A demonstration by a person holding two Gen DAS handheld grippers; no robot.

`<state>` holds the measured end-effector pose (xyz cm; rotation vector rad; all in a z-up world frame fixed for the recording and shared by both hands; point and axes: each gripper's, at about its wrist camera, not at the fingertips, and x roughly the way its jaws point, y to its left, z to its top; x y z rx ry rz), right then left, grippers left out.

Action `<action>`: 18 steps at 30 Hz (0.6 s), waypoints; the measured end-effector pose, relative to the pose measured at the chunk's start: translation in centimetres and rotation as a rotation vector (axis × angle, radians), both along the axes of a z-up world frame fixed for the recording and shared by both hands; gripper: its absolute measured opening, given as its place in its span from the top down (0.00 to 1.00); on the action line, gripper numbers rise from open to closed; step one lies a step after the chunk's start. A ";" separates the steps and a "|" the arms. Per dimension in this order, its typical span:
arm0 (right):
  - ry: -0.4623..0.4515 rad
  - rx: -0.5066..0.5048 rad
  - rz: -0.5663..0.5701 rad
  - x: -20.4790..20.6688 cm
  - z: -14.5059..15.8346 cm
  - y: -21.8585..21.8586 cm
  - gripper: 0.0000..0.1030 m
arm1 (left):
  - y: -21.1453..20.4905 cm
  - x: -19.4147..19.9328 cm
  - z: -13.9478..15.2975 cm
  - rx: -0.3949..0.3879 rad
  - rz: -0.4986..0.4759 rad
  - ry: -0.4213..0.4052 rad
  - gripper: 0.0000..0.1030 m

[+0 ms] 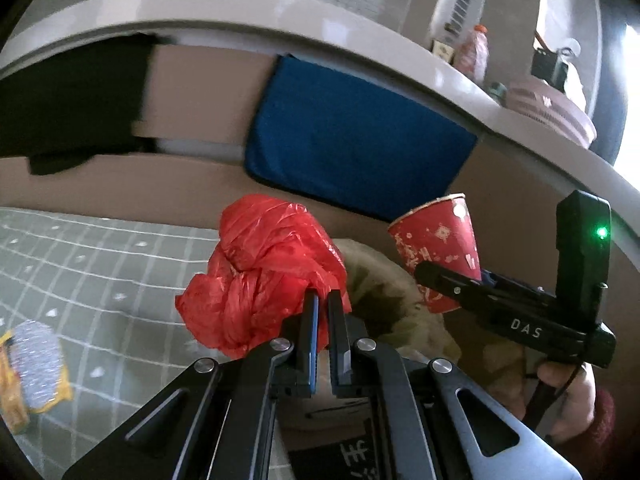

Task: Collect trash
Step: 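Carry the red bag and red cup over the trash bin with both grippers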

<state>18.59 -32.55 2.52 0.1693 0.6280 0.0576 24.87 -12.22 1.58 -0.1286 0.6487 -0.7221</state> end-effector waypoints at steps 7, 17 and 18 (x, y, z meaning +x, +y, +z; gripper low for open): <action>0.006 -0.040 -0.048 0.3 -0.8 -1.6 0.50 | -3.2 1.2 -0.6 0.006 -0.062 0.025 0.96; 0.045 -0.018 -0.087 1.4 -2.0 -3.0 0.50 | -5.8 3.3 -2.7 -0.009 -0.137 0.124 0.96; 0.051 -0.015 -0.088 1.4 -2.2 -3.0 0.50 | -5.8 3.7 -3.2 -0.014 -0.138 0.151 0.96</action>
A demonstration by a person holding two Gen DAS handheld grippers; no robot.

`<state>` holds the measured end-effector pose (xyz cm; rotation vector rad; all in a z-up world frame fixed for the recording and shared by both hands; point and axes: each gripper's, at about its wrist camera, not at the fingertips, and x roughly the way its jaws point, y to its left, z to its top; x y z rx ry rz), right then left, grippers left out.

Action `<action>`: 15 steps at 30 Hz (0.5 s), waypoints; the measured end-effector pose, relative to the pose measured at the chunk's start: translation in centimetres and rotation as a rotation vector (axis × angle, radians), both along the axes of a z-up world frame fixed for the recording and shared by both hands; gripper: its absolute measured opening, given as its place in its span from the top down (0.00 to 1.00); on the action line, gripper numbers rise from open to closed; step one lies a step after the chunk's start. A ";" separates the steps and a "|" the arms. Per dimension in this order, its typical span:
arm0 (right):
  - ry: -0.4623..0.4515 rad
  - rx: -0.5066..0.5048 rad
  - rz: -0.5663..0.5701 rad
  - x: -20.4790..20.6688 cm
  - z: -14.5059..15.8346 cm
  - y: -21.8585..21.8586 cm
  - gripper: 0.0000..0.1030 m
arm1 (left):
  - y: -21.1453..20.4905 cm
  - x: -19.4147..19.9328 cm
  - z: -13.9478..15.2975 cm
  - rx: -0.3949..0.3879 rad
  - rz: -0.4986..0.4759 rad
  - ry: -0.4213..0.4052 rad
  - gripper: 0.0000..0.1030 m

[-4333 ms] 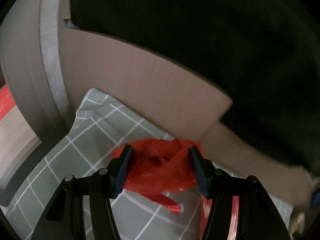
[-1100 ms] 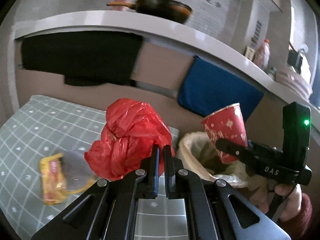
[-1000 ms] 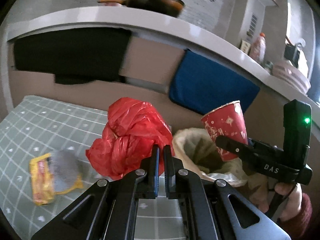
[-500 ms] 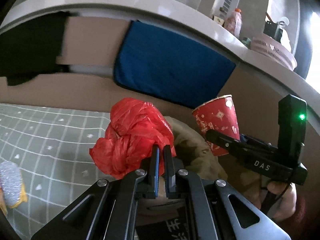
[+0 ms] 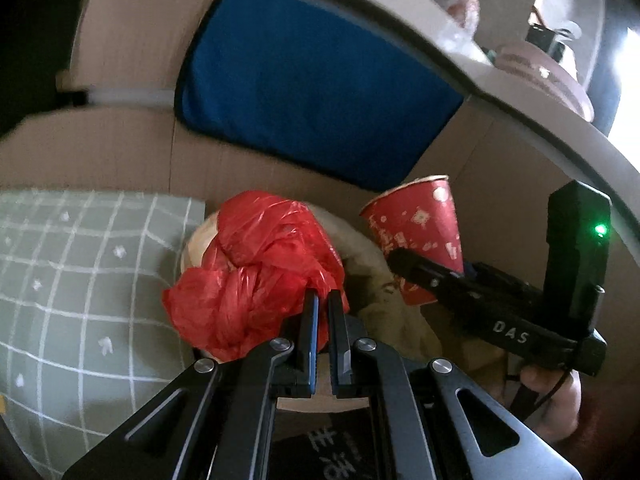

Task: Collect trash
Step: 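Carry the red bag and red cup over the trash bin with both grippers, then open both grippers to drop the bag and cup into the bin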

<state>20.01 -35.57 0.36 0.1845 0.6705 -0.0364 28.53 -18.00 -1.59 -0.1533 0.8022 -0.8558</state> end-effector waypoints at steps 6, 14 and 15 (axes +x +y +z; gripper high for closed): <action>0.023 -0.017 0.000 0.5 -0.3 0.1 0.50 | -0.2 0.6 -0.7 0.004 -0.009 0.026 0.96; 0.035 -0.029 -0.009 1.0 -0.1 0.5 0.50 | 0.3 1.2 -0.6 -0.029 -0.009 0.069 0.96; 0.037 -0.032 -0.009 1.0 -0.2 0.7 0.49 | 0.3 1.3 -0.7 -0.028 -0.011 0.076 0.96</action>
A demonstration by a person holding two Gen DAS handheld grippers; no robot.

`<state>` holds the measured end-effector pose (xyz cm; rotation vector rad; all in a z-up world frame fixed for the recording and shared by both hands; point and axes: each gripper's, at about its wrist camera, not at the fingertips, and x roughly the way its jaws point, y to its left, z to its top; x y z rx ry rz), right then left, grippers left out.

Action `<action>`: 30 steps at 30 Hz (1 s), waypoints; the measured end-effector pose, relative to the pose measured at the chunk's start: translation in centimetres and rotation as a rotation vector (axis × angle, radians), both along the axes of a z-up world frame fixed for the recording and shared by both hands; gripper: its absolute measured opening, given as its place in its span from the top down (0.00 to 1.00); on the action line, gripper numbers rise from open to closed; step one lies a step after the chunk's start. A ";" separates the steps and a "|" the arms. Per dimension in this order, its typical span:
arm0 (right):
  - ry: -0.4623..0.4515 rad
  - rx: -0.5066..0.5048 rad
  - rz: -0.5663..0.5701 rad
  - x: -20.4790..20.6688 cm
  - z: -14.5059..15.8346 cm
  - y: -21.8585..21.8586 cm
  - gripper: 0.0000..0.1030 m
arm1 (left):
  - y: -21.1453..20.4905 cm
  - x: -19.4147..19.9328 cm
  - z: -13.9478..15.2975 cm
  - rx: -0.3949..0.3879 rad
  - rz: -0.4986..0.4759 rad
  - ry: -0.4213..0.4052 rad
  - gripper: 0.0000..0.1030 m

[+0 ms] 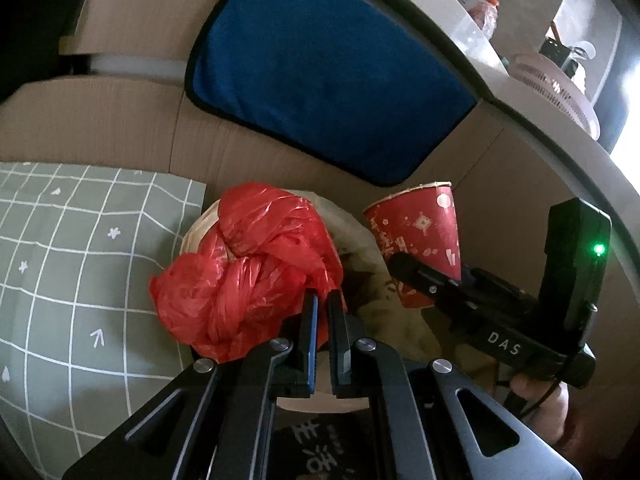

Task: Collect trash
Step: 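Open both grippers to drop the bag and cup into the bin, then move the left gripper to the yellow chip bag and grasp it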

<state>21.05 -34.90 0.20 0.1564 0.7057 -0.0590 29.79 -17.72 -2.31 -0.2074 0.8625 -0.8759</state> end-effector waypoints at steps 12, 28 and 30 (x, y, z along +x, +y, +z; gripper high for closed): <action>0.006 -0.020 -0.077 0.1 0.2 -0.3 0.40 | 1.1 -0.5 1.2 -0.042 0.006 -0.026 0.61; -0.023 -0.032 -0.020 -0.9 1.9 2.7 0.36 | 10.2 -2.1 4.0 0.086 0.224 -0.135 0.58; -0.034 -0.035 -0.008 -1.2 2.4 3.4 0.36 | 12.0 -2.2 4.0 0.102 0.251 -0.142 0.58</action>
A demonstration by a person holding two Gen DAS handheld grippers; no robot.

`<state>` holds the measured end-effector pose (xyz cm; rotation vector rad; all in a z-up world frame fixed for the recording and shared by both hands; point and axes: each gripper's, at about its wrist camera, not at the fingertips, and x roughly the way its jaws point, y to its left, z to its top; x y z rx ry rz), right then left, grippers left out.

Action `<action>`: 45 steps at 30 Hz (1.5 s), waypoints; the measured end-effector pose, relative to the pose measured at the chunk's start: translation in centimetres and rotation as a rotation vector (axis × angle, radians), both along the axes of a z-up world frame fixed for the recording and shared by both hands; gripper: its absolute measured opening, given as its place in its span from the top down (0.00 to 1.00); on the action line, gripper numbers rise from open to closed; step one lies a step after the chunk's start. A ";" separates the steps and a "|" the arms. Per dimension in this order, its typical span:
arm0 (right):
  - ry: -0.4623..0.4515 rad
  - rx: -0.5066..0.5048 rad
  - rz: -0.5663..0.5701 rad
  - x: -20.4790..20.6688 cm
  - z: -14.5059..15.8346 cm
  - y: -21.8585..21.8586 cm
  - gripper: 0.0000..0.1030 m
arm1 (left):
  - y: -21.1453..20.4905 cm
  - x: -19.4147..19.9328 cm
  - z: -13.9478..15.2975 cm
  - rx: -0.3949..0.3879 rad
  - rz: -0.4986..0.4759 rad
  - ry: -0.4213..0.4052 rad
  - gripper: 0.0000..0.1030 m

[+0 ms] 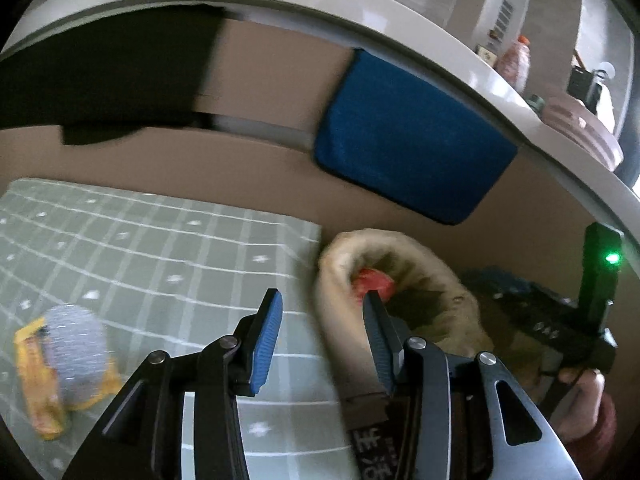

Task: Collect trash
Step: 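Move the left gripper to the yellow chip bag and grasp it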

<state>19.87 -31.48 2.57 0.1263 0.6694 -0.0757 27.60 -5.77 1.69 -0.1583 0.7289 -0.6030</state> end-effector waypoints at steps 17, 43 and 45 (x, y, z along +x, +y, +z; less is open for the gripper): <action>-0.069 -0.011 0.242 0.3 1.1 9.1 0.38 | 18.3 0.9 -2.1 0.011 0.280 0.081 0.58; 0.086 -0.027 0.501 3.6 -4.3 18.5 0.41 | 19.6 0.4 -10.2 0.108 0.420 0.230 0.60; 0.093 -0.030 0.521 3.9 -4.4 19.2 0.41 | 19.5 -0.1 -9.8 0.128 0.413 0.193 0.79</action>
